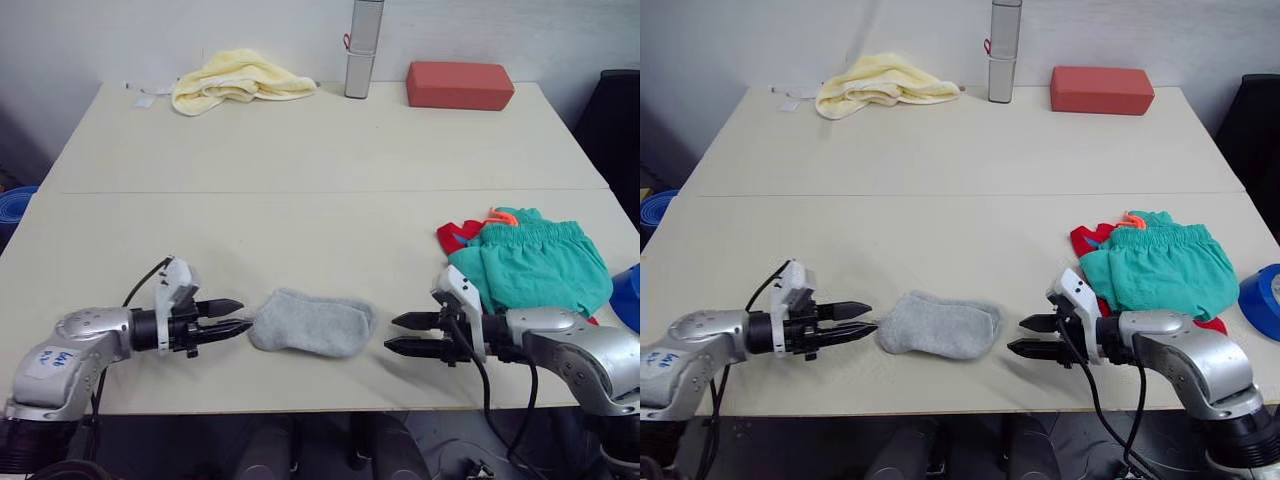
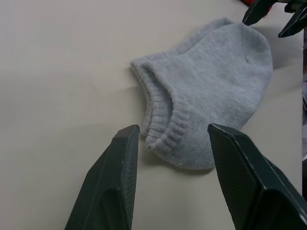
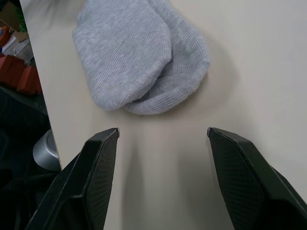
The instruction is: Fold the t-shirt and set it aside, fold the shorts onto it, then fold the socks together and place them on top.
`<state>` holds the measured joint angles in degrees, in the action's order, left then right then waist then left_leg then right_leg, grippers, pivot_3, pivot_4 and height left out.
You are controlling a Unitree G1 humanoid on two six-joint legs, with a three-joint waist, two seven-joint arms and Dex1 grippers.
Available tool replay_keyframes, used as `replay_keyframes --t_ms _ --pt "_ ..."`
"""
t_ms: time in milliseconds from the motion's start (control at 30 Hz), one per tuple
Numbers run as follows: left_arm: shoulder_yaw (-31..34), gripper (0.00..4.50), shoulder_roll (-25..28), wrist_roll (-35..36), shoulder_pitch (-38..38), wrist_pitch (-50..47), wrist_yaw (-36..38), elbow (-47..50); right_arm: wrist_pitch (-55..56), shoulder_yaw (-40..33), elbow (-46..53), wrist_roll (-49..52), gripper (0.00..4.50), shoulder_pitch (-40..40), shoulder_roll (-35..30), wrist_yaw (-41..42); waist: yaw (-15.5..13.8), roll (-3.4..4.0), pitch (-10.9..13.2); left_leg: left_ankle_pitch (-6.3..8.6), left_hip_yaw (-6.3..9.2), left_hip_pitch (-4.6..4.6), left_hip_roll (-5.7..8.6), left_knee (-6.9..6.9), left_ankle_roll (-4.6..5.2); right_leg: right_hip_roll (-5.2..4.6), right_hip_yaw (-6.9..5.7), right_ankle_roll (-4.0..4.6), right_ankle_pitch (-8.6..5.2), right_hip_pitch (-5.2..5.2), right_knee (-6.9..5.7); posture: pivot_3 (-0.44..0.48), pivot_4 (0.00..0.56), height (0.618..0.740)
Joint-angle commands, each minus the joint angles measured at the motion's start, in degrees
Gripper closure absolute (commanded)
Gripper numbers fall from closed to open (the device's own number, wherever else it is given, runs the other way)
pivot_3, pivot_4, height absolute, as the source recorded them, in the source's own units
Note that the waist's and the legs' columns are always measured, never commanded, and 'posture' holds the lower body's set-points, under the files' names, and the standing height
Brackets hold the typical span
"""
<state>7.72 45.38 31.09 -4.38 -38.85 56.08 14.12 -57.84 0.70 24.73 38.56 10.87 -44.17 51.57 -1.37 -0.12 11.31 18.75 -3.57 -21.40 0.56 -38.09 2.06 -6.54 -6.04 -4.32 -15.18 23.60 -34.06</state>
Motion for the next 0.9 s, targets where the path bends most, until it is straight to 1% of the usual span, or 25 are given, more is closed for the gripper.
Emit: replay_keyframes --t_ms 33,200,333,467,567,667,900 --pt "-1.35 2.11 -0.15 -1.69 -0.73 2.07 -0.06 -1.31 -0.39 1.05 2.62 0.84 1.51 0.84 1.42 -2.0 0.0 0.0 0.0 -0.01 0.0 0.0 0.0 0.0 0.01 0.01 -0.01 0.0 0.0 0.01 -0.01 0.0 0.15 0.74" --pt "-2.58 2.11 -0.75 -2.17 -1.27 2.09 -0.15 -2.1 -0.15 2.57 2.39 0.1 1.51 1.84 3.24 -4.44 0.08 0.0 0.0 -0.01 -0.01 -0.01 0.0 0.0 0.01 0.01 0.01 0.0 0.0 0.03 -0.03 0.0 0.15 0.74" --pt "-2.92 2.11 -0.81 -1.99 -1.21 1.91 -0.05 -1.92 -0.37 1.11 3.81 2.5 1.51 1.39 3.03 -3.72 0.06 0.0 0.0 -0.01 0.0 -0.03 0.0 0.01 0.01 0.01 0.0 0.0 0.0 0.05 -0.03 0.0 0.15 0.74" --pt "-2.83 2.11 -0.51 -1.66 -0.91 1.73 0.11 -1.78 2.24 -0.69 4.37 1.06 1.51 -0.34 -2.13 -1.17 -0.12 0.0 0.0 -0.02 0.0 -0.03 0.0 -0.01 0.04 0.01 -0.01 -0.01 0.01 0.02 0.0 0.0 0.15 0.74" --pt "-2.7 2.11 -0.44 -1.53 -0.71 1.89 0.35 -1.88 1.79 -2.2 4.64 3.34 1.51 -0.6 -2.78 -0.5 -0.06 0.0 0.0 -0.01 0.0 -0.03 0.0 -0.02 0.05 0.01 0.0 -0.02 0.01 0.01 0.0 0.0 0.15 0.74" --pt "-3.02 2.11 -0.75 -1.72 -0.63 2.09 0.28 -2.05 0.22 -2.12 5.38 5.05 1.51 -0.15 -2.44 -1.0 0.13 0.0 0.0 -0.03 0.01 -0.01 0.0 -0.01 0.03 0.01 0.0 -0.01 0.0 0.03 -0.06 0.0 0.15 0.74" --pt "-4.03 2.11 -1.18 -1.83 -0.94 1.71 0.31 -1.98 -3.08 1.42 6.42 5.43 1.51 2.35 2.82 -7.04 0.05 0.0 0.0 -0.02 0.01 -0.01 0.0 -0.01 0.02 0.01 0.01 -0.01 0.0 0.03 -0.05 0.0 0.15 0.74"
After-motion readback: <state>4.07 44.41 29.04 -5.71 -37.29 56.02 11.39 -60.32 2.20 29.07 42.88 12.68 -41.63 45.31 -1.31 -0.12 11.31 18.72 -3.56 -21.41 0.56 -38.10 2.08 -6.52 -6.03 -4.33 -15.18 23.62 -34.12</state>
